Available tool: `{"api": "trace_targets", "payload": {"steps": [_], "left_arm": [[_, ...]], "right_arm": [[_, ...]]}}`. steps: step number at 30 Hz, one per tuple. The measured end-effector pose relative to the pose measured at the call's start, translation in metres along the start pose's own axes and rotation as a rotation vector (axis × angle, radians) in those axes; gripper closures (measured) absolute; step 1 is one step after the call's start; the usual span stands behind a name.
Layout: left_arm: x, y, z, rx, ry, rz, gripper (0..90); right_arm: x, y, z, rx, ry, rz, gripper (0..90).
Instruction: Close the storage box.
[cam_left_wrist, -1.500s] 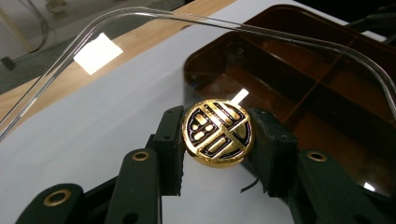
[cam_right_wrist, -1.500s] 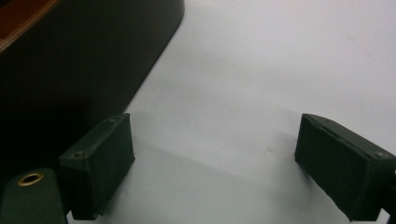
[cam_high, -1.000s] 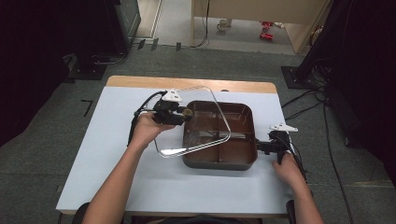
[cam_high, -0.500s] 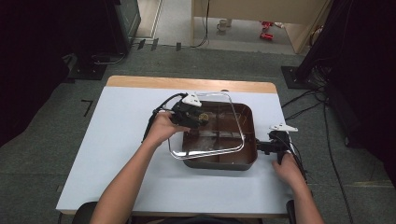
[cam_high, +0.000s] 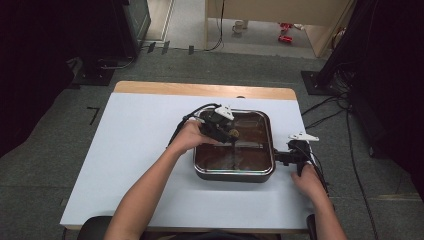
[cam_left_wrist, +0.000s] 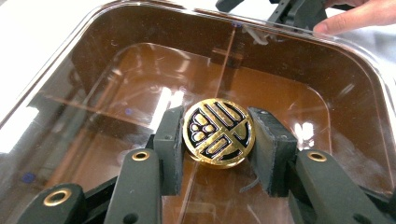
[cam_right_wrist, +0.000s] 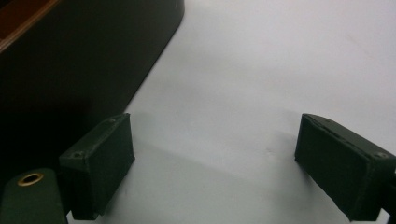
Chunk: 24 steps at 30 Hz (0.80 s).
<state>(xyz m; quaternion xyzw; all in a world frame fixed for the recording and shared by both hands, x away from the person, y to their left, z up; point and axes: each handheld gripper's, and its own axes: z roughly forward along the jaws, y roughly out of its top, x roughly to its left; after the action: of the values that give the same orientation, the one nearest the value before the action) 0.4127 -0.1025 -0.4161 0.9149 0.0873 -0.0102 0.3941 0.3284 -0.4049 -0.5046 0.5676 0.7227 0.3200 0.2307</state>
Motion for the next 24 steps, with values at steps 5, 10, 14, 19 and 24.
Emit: {"api": "trace_targets", "payload": {"steps": [5,10,14,19,24], "left_arm": [[0.004,0.003,0.009,0.002,-0.014,-0.004,59.3],[0.003,0.002,0.011,0.008,-0.007,0.006,59.2],[0.004,0.002,0.011,0.006,-0.008,-0.006,59.1],[0.005,0.001,0.01,0.006,-0.021,-0.044,58.2],[0.007,0.004,0.001,-0.028,-0.022,-0.097,48.4]], "right_arm": [[0.0,0.0,0.0,0.0,-0.001,0.002,11.0],[0.0,0.0,0.0,0.0,0.0,0.002,11.0],[0.0,0.0,0.0,0.0,0.0,0.002,11.0],[0.0,0.0,0.0,0.0,0.0,0.002,11.1],[0.0,0.0,0.0,0.0,0.0,0.002,11.0]]}}
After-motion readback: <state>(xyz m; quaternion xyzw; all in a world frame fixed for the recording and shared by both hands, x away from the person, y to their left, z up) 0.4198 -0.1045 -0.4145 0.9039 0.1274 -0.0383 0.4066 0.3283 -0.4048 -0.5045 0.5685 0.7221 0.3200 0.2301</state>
